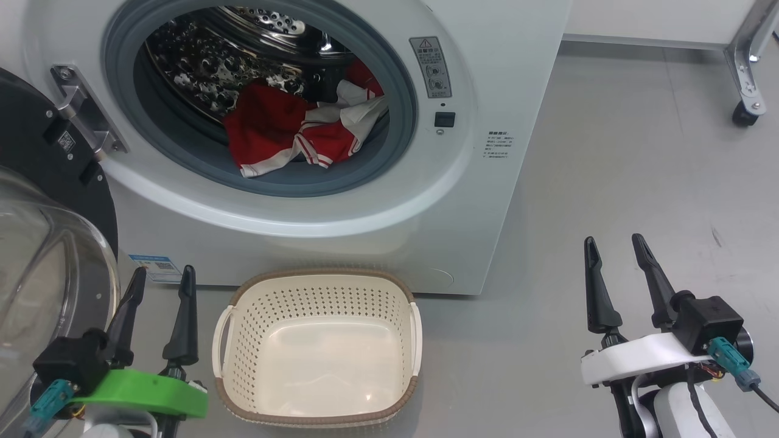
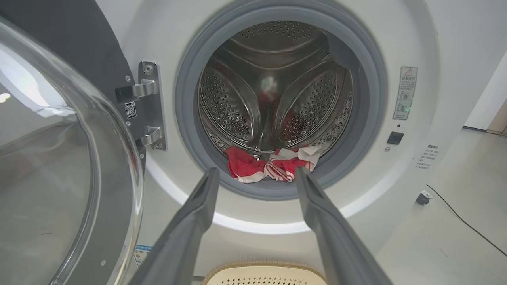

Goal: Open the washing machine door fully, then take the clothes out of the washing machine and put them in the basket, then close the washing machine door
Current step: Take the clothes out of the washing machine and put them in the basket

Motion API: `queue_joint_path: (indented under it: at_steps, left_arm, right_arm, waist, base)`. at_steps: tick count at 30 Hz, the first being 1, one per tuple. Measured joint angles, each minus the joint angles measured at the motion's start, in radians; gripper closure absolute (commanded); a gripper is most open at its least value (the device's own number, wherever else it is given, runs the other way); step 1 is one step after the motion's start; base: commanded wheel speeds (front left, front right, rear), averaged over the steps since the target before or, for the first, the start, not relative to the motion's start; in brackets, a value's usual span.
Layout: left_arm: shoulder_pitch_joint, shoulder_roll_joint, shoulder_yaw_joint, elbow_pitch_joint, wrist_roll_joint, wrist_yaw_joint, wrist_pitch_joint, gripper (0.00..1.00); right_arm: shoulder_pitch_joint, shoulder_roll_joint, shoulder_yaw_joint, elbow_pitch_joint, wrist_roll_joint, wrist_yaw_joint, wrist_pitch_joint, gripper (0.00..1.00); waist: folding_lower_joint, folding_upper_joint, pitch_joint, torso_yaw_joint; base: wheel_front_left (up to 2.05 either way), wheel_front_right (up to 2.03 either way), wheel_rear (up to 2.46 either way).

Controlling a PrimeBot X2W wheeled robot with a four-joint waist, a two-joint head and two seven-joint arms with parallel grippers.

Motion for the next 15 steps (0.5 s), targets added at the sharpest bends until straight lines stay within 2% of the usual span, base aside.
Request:
queue_joint_path:
  at_steps: [15]
  left_arm:
    - [0.001, 0.002, -0.018, 0.011, 0.0, 0.0, 0.0, 0.0]
  right_arm:
    - [0.0, 0.0, 0.003, 0.001, 0.001, 0.0, 0.0, 0.0]
  waist:
    - [0.0, 0.0, -0.002, -0.001]
  base:
    - [0.03, -0.03, 0.0]
